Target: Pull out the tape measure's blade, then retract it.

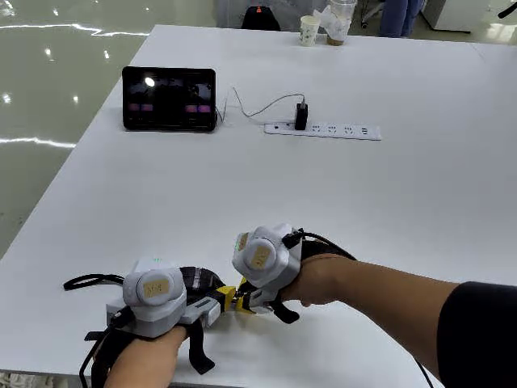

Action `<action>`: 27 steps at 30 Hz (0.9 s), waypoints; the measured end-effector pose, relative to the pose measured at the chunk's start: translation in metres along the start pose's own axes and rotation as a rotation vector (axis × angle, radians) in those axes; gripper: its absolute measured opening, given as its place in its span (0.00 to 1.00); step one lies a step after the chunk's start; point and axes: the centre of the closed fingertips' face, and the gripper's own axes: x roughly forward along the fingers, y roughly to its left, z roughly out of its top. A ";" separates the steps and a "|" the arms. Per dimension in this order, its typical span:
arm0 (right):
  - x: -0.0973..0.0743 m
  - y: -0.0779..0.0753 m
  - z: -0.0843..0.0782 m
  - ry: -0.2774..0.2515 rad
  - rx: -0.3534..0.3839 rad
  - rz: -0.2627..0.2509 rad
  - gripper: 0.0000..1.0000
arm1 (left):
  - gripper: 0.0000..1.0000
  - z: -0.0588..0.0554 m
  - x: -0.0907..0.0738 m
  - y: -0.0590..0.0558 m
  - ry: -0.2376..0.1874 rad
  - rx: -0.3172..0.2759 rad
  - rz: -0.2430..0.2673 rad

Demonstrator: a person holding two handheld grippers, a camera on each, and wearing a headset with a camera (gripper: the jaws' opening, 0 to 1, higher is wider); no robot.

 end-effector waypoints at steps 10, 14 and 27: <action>0.001 0.001 0.003 -0.013 -0.001 0.005 0.11 | 0.63 0.000 0.000 0.000 -0.001 -0.002 0.000; 0.001 0.001 0.004 -0.018 -0.004 0.003 0.11 | 0.63 0.000 0.000 0.000 -0.001 -0.003 0.000; 0.005 0.001 0.010 -0.056 0.005 0.011 0.11 | 0.63 0.000 0.000 0.001 -0.002 -0.004 -0.002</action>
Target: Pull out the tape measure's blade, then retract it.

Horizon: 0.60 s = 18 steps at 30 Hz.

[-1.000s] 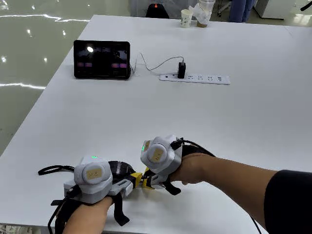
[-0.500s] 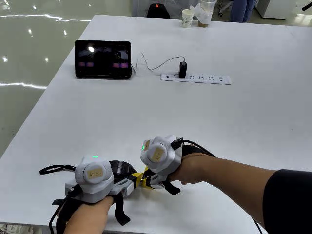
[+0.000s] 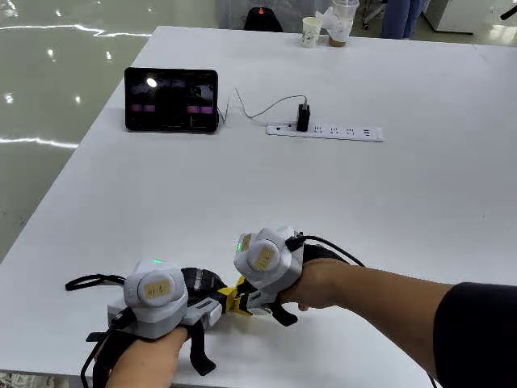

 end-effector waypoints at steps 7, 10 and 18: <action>0.002 -0.001 0.002 -0.003 0.001 0.008 0.11 | 0.63 0.000 0.000 0.000 -0.002 -0.005 0.000; 0.003 0.000 0.003 -0.004 -0.003 0.010 0.11 | 0.63 0.000 0.000 0.000 -0.002 -0.007 0.000; 0.002 0.001 0.003 -0.019 -0.017 0.020 0.11 | 0.63 0.000 0.000 0.000 -0.004 -0.009 0.000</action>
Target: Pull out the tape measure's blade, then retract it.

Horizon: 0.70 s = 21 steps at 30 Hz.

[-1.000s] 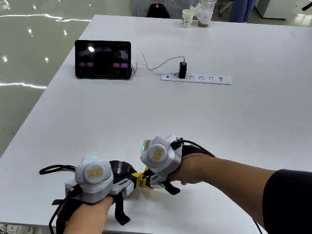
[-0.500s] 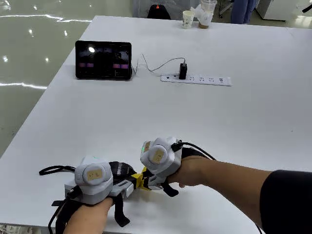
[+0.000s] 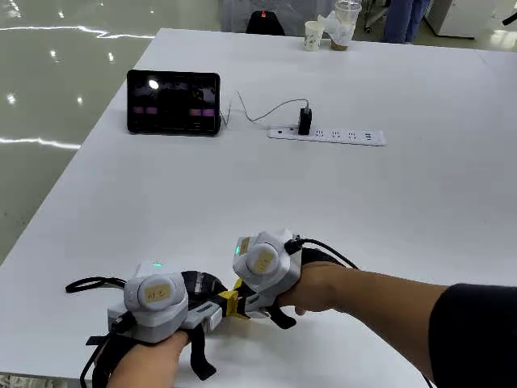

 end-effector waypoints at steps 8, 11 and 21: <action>0.000 0.000 0.000 -0.001 0.002 0.000 0.11 | 0.63 0.000 0.000 0.000 0.000 0.000 0.000; 0.000 0.000 0.000 -0.006 0.019 -0.006 0.12 | 0.63 0.000 0.000 0.000 0.000 -0.001 0.000; -0.001 0.000 0.000 -0.036 -0.014 -0.007 0.12 | 0.64 0.001 0.000 0.000 -0.004 -0.005 0.001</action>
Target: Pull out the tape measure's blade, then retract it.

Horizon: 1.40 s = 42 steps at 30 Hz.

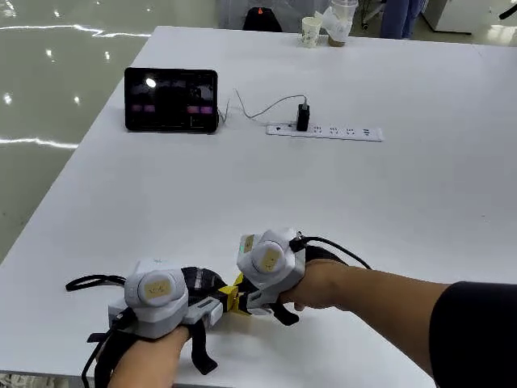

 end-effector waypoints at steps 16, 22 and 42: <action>-0.001 0.000 -0.002 -0.031 0.004 -0.005 0.12 | 0.64 0.000 0.000 0.000 -0.002 0.000 -0.001; -0.002 0.001 -0.003 -0.045 0.029 -0.006 0.12 | 0.64 0.000 0.000 -0.001 -0.004 0.007 -0.006; 0.000 0.001 0.001 -0.046 0.032 -0.009 0.12 | 0.65 0.000 -0.001 0.000 -0.010 0.001 -0.014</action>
